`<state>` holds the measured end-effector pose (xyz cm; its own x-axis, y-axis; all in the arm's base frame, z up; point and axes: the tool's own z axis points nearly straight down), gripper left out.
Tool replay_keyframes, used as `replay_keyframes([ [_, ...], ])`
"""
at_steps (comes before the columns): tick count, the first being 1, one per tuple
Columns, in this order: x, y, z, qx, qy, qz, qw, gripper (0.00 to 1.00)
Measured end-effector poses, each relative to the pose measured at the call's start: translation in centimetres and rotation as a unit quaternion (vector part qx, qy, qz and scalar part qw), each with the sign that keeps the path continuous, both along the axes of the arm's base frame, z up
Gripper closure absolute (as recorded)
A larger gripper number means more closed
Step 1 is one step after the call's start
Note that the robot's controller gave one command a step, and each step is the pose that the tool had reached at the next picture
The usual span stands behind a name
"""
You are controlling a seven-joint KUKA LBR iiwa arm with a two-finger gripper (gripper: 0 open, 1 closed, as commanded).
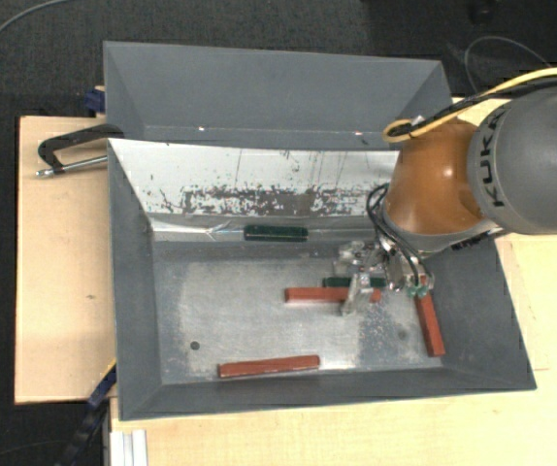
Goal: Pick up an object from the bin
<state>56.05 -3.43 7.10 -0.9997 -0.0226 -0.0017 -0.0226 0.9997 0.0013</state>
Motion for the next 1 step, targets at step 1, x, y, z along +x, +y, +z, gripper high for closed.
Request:
replay_keyframes([
  [1, -0.61, -1.0, 13.59, -0.001, -0.0064, -0.012, 0.9999, 1.0],
])
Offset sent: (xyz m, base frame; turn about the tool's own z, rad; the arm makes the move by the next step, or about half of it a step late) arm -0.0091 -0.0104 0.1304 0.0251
